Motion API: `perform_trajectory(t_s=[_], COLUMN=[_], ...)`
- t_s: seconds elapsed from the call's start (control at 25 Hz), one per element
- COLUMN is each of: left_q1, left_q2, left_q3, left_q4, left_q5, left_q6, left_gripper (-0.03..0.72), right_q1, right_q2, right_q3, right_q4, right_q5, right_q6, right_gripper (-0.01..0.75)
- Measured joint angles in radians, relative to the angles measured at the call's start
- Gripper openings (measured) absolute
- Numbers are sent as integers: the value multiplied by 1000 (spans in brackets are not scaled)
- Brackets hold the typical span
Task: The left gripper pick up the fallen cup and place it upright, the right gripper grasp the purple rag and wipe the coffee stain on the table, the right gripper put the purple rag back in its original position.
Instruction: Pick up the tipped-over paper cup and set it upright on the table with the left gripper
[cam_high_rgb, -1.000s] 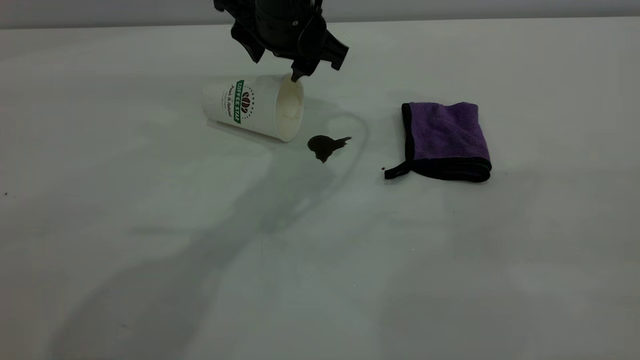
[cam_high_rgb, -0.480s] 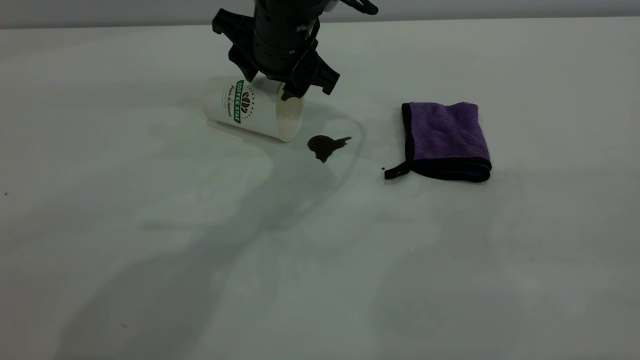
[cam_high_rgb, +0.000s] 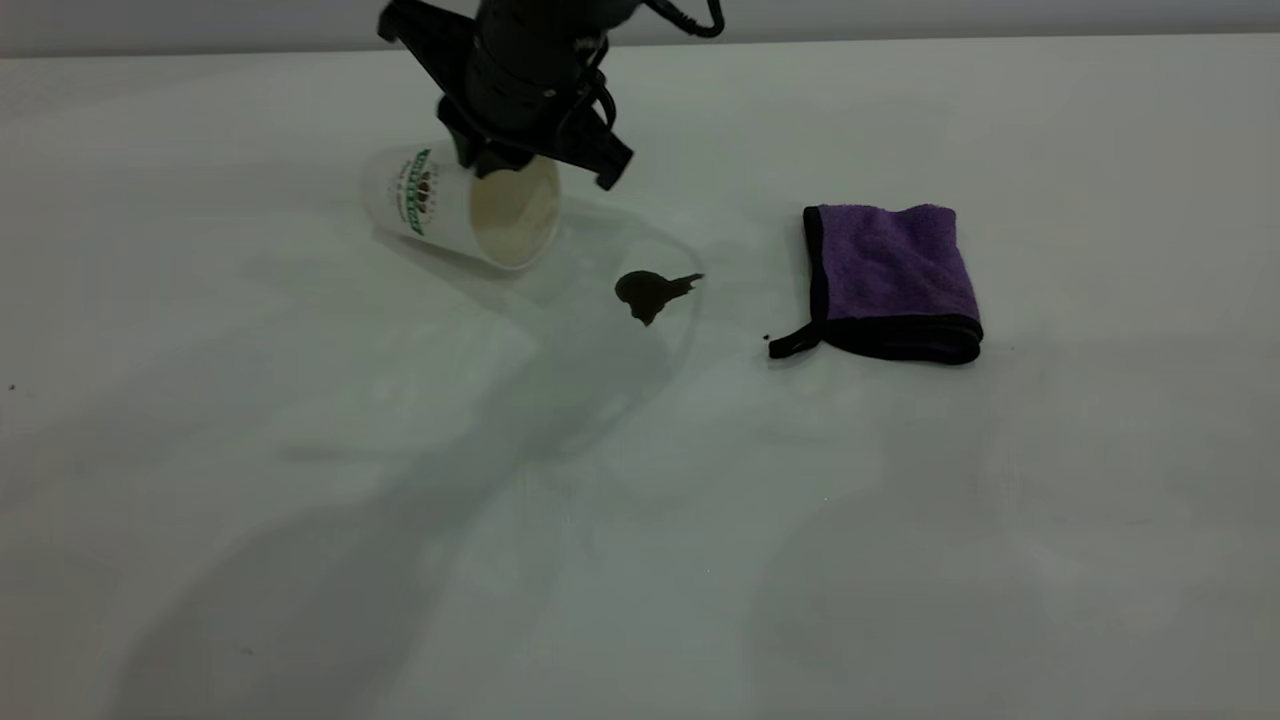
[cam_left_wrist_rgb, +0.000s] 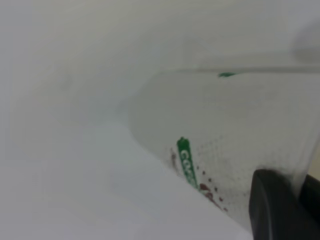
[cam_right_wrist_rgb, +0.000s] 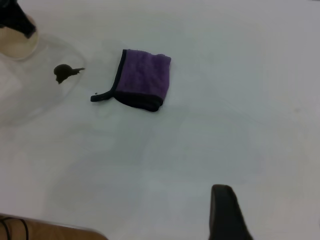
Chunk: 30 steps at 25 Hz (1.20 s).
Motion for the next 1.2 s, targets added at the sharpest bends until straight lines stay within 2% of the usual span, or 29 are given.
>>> perform_trajectory(t_s=[0.16, 0.28, 0.4, 0.56, 0.72, 0.8, 0.96, 1.2], left_q1=[9, 44, 122, 261, 386, 436, 492, 507], left_q2=[-47, -125, -196, -210, -175, -155, -118, -92], left_q3=[0, 0, -13, -50, -70, -70, -72, -80], left_q4=[-23, -136, -307, -577, -836, -906, -954, -961], left_q5=[75, 86, 112, 149, 158, 158, 141, 96], left_q6=[117, 262, 438, 669, 847, 908, 952, 956], left_gripper=[23, 19, 19, 19, 19, 19, 19, 19], right_q1=[0, 0, 0, 0, 0, 0, 0, 0], right_q2=[0, 0, 0, 0, 0, 0, 0, 0], right_q3=[0, 0, 0, 0, 0, 0, 0, 0], right_q4=[0, 0, 0, 0, 0, 0, 0, 0], right_q5=[0, 0, 0, 0, 0, 0, 0, 0], right_q6=[0, 0, 0, 0, 0, 0, 0, 0], right_gripper=[480, 480, 480, 480, 480, 480, 480, 480])
